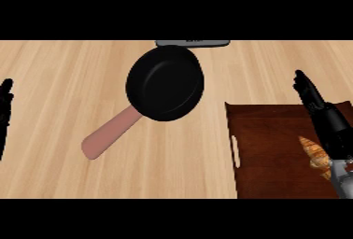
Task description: Pick the croissant from the tray and place it in the pot
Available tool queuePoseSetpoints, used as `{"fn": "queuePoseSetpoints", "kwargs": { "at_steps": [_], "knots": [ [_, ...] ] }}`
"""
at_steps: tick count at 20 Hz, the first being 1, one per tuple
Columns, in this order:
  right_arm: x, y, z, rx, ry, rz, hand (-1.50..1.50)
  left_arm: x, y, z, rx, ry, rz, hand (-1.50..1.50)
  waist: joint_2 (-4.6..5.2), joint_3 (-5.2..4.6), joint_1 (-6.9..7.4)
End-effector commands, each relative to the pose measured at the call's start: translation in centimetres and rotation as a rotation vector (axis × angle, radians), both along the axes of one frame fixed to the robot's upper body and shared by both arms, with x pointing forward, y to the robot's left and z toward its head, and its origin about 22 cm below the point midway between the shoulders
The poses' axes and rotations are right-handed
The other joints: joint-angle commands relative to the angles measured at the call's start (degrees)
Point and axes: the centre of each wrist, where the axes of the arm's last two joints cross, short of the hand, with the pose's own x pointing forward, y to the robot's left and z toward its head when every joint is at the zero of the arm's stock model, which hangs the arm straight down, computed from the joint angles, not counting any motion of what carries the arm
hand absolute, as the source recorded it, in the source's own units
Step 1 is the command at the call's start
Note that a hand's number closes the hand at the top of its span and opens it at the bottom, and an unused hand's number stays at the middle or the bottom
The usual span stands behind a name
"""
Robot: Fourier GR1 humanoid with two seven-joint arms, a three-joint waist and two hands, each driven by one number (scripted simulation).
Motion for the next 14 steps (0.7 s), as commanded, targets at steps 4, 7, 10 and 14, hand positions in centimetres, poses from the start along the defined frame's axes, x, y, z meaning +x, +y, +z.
{"fn": "queuePoseSetpoints", "kwargs": {
  "at_steps": [4,7,10,14],
  "knots": [
    [-2.7,-2.4,-3.4,0.023,0.181,0.35,1.5,0.2,-4.9,-5.4,-0.168,0.26,-0.171,0.0,-1.92,-0.35,-1.28],
    [-0.9,-6.1,3.7,-0.506,-0.092,0.246,1.5,-1.5,-6.9,-7.7,-0.277,0.351,-0.211,0.0,-3.36,-1.15,-3.91],
    [-3.5,-6.2,-1.7,-0.058,-0.342,0.118,-1.5,-1.8,-8.7,-9.3,-0.357,0.417,-0.248,0.0,-2.93,-0.11,-4.11],
    [-6.2,-9.2,-2.9,0.191,-0.503,0.182,-1.5,-0.3,-8.7,-8.9,-0.36,0.421,-0.261,0.0,-2.91,-0.21,-3.23]
  ]
}}
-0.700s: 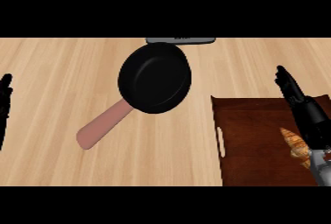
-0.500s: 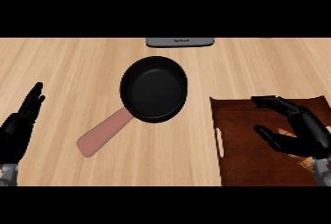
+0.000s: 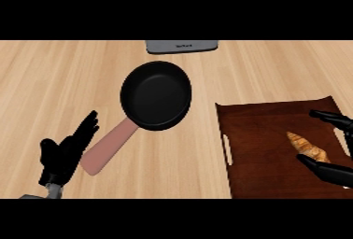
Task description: Pick the croissant from the tray and place it in the pot
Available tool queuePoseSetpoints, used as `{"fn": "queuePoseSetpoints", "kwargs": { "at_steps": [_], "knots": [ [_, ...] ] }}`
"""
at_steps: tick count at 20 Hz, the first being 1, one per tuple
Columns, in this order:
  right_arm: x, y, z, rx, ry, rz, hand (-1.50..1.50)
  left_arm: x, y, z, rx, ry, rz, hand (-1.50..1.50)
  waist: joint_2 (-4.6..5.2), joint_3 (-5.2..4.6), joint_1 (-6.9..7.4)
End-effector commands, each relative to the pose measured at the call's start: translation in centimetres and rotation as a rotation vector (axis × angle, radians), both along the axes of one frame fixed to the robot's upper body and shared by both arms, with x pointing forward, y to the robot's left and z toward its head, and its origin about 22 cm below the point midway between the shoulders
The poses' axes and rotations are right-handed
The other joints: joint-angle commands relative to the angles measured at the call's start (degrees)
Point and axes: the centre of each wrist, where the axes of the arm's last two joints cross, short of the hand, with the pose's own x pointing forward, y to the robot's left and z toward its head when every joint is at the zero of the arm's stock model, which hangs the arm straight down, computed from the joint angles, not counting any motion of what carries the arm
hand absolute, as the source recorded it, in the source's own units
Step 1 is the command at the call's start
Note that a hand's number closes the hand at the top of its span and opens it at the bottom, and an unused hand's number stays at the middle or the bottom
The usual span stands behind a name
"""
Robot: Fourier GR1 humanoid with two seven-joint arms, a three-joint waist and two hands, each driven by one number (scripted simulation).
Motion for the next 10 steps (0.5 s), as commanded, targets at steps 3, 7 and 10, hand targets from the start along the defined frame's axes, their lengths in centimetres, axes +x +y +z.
{"fn": "queuePoseSetpoints", "kwargs": {
  "at_steps": [3,7,10],
  "knots": [
    [-4.1,-7.6,2.1,0.1,-0.15,0.064,-1.5,1.7,-2.0,-0.6,-0.026,0.039,-0.081,0.0,-0.09,-0.25,2.83],
    [-6.6,-9.5,4.6,-0.118,0.118,0.071,-1.5,0.7,-1.8,-1.4,-0.028,0.05,-0.091,0.0,-0.27,-0.37,3.16],
    [-6.1,-9.5,6.4,-0.163,0.231,0.052,-1.5,1.8,-3.2,-1.7,-0.032,0.04,-0.106,0.0,-0.1,-0.38,3.63]
  ]
}}
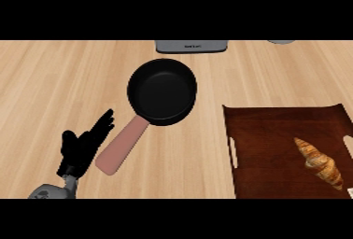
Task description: Pick the croissant from the tray and place it in the pot
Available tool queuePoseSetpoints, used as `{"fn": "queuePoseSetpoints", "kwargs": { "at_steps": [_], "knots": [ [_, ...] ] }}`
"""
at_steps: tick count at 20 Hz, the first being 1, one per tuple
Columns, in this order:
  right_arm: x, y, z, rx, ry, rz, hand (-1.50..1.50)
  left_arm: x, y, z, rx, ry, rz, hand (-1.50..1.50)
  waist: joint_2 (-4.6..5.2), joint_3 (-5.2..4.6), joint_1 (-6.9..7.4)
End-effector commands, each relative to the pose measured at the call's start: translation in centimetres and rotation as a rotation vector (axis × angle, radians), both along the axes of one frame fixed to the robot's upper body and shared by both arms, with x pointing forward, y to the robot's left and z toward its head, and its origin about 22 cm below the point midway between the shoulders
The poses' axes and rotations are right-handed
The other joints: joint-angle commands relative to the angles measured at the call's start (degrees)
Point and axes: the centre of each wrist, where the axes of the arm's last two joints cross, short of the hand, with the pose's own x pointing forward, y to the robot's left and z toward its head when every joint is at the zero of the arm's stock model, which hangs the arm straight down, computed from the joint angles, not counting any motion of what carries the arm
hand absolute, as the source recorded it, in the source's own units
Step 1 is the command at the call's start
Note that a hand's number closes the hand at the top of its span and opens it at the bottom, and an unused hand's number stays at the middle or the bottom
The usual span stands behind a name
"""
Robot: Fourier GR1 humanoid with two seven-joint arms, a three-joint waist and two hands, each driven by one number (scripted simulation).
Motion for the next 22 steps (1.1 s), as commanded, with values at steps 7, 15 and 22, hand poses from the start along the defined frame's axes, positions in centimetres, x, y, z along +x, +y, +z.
{"fn": "queuePoseSetpoints", "kwargs": {
  "at_steps": [7,15,22],
  "knots": [
    [3.4,1.3,3.0,-0.059,0.34,-0.022,-1.5,1.9,-2.3,-0.6,-0.021,0.012,-0.042,0.0,0.43,-0.01,2.49],
    [2.4,0.8,-2.0,-0.346,0.568,0.129,-1.5,1.8,1.5,0.9,-0.013,-0.007,-0.046,0.0,0.25,0.09,2.38],
    [4.9,0.4,-6.4,-0.321,0.507,0.072,-1.5,0.3,-0.8,0.4,-0.005,0.01,-0.043,0.0,0.09,0.07,2.06]
  ]
}}
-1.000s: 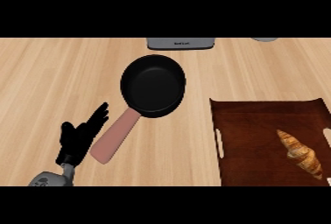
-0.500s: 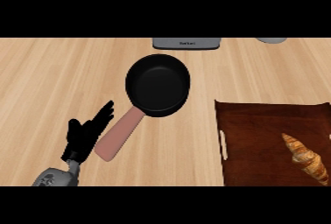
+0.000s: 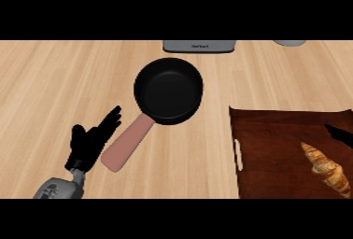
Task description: Pick the croissant from the tray and place it in the pot
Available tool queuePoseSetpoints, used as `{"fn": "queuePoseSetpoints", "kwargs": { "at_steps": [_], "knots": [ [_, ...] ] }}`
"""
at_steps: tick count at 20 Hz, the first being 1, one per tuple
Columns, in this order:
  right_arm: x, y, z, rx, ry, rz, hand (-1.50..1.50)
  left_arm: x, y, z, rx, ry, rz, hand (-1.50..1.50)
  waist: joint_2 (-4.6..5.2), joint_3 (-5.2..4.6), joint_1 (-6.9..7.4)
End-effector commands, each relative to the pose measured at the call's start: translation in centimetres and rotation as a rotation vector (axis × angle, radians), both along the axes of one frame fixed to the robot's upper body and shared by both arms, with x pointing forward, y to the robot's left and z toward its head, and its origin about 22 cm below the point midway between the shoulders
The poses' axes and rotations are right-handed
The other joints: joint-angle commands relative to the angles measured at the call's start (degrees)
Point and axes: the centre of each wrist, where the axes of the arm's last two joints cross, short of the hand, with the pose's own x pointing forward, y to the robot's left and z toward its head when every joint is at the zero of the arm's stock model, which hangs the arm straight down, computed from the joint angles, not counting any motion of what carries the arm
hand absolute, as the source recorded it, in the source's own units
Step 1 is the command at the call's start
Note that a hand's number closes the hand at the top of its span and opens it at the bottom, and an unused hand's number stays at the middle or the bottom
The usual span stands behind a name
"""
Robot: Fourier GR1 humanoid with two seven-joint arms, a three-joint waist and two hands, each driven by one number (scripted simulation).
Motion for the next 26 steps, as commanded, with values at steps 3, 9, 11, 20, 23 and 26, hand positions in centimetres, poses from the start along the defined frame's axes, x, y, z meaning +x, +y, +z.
{"fn": "queuePoseSetpoints", "kwargs": {
  "at_steps": [3,9,11,20,23,26],
  "knots": [
    [-1.1,-3.1,-2.1,-0.01,-0.051,-0.019,-1.5,-0.4,1.0,0.3,-0.011,0.005,0.01,0.0,-0.11,-0.03,-0.39],
    [0.3,-5.3,-3.5,0.151,-0.026,-0.023,-1.5,-0.3,0.2,-1.5,0.007,-0.002,-0.008,0.0,0.08,0.02,0.07],
    [0.4,-4.3,-4.2,0.187,0.012,0.009,-1.5,-0.5,-0.4,0.8,-0.014,0.003,0.006,0.0,-0.08,0.03,0.25],
    [0.0,-2.0,-7.8,0.399,0.066,0.002,-1.5,0.3,-1.5,-1.3,0.0,0.0,0.006,0.0,0.02,-0.01,-0.41],
    [0.5,-3.1,-8.1,0.421,0.096,-0.04,-1.5,0.5,0.5,0.3,0.005,-0.005,0.001,0.0,0.06,0.06,0.21],
    [0.6,-2.1,-9.8,0.436,0.149,-0.042,-1.5,-0.2,1.3,0.1,-0.008,-0.017,-0.025,0.0,0.13,0.09,0.61]
  ]
}}
